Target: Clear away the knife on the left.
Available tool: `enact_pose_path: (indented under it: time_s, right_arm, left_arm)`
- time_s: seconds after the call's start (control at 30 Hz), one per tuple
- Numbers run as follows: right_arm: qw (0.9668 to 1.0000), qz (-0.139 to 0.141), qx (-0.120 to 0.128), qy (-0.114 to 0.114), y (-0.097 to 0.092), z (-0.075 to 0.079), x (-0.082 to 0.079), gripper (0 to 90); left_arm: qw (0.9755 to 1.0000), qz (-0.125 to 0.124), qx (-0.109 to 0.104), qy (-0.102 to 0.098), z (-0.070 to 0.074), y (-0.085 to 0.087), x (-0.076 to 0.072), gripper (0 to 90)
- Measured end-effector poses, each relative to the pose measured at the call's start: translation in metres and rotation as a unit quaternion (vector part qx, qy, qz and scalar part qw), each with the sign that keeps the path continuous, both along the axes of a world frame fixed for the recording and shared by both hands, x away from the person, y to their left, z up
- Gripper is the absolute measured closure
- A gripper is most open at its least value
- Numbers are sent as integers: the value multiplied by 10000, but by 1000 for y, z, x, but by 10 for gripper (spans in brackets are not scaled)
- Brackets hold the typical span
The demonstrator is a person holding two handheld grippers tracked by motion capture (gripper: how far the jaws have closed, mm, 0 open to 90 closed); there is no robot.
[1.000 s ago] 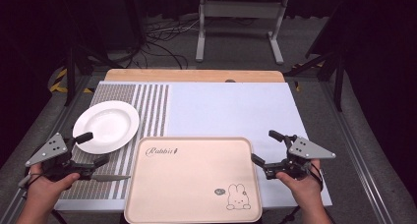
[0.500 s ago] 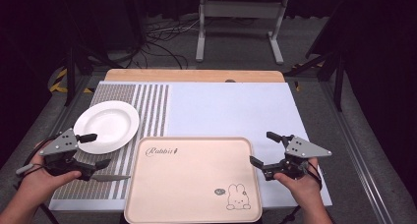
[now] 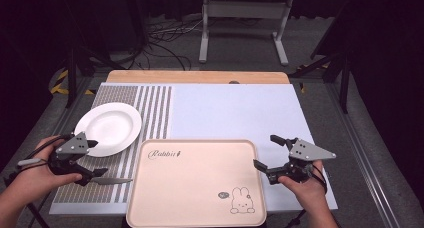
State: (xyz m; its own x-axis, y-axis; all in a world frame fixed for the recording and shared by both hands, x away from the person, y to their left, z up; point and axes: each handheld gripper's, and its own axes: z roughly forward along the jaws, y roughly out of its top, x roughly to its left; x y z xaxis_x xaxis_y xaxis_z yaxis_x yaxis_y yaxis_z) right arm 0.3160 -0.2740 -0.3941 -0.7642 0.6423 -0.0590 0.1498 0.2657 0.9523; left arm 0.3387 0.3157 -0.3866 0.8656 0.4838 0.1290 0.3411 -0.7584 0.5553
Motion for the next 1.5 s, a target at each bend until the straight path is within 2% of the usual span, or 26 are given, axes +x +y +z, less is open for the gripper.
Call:
enact_pose_path:
  time_s: [0.13, 0.17, 0.27, 0.4, 0.47, 0.53, 0.57, 0.6, 0.63, 0.73, 0.87, 0.9, 1.0, 1.17, 1.2, 1.23, 1.3, 1.37, 1.4, 1.43, 1.47, 1.5]
  right_arm:
    - [10000, 8, -7, -16, 0, 0, -1, 36]
    - [10000, 10, -12, -20, 0, 0, -1, 36]
    - [10000, 15, -8, -14, 1, 0, 0, 36]
    - [10000, 36, -30, -14, 2, 0, -1, 36]
    - [10000, 42, -33, -12, 2, 0, -1, 36]
    - [10000, 58, -48, -6, 3, 0, -1, 36]
    - [10000, 59, -51, -7, 3, 0, -1, 36]
    - [10000, 59, -51, -7, 3, 0, -1, 36]
    - [10000, 64, -57, -8, 3, 0, -1, 36]
    - [9999, 72, -81, -3, 3, -1, -1, 35]
    - [9999, 107, -98, -14, 4, -1, -2, 35]
    - [9999, 111, -99, -14, 4, -1, -2, 35]
    - [9999, 124, -98, -13, 5, -1, -2, 35]
    - [9999, 98, -60, -24, 2, 0, -3, 36]
    - [9999, 102, -37, -20, 1, 0, -3, 36]
    - [9999, 102, -28, -20, 1, 1, -3, 36]
    - [9999, 120, -28, -20, 1, 0, -4, 36]
    - [9999, 142, -26, -17, 2, 0, -4, 36]
    - [9999, 151, -24, -19, 2, 0, -4, 36]
    - [9999, 162, -37, -17, 2, 0, -4, 36]
    - [9998, 172, -41, -17, 2, 0, -4, 36]
    - [9998, 172, -41, -17, 2, 0, -4, 36]
  left_arm:
    - [9986, -195, 345, 359, -3, -2, 1, 121]
    - [9974, -230, 507, 465, -4, -3, 1, 122]
    - [9940, -370, 823, 613, -7, -6, 1, 127]
    - [9894, -508, 1085, 820, -10, -8, 1, 137]
    - [9863, -548, 1262, 914, -13, -8, 2, 139]
    - [9821, -599, 1471, 1010, -16, -7, 4, 144]
    - [9821, -599, 1471, 1010, -16, -7, 4, 144]
    - [9809, -570, 1526, 1064, -17, -6, 4, 144]
    - [9784, -573, 1648, 1108, -19, -6, 6, 145]
    - [9737, -623, 1844, 1188, -24, -3, 9, 154]
    - [9681, -835, 1962, 1316, -30, 0, 13, 192]
    - [9643, -983, 2042, 1367, -32, 1, 15, 201]
    - [9569, -1181, 2216, 1460, -36, 2, 17, 256]
    - [9508, -1464, 2299, 1471, -37, 1, 22, 346]
    - [9487, -1534, 2340, 1472, -37, 1, 23, 370]
    - [9459, -1629, 2391, 1469, -38, 1, 24, 394]
    - [9380, -1830, 2529, 1509, -41, -1, 27, 432]
    - [9349, -1869, 2588, 1548, -43, 0, 26, 506]
    - [9290, -2033, 2692, 1520, -43, -1, 28, 531]
    - [9276, -2063, 2724, 1510, -44, -1, 28, 574]
    - [9276, -2063, 2724, 1510, -44, -1, 28, 609]
    - [9244, -2121, 2779, 1523, -44, 0, 28, 609]
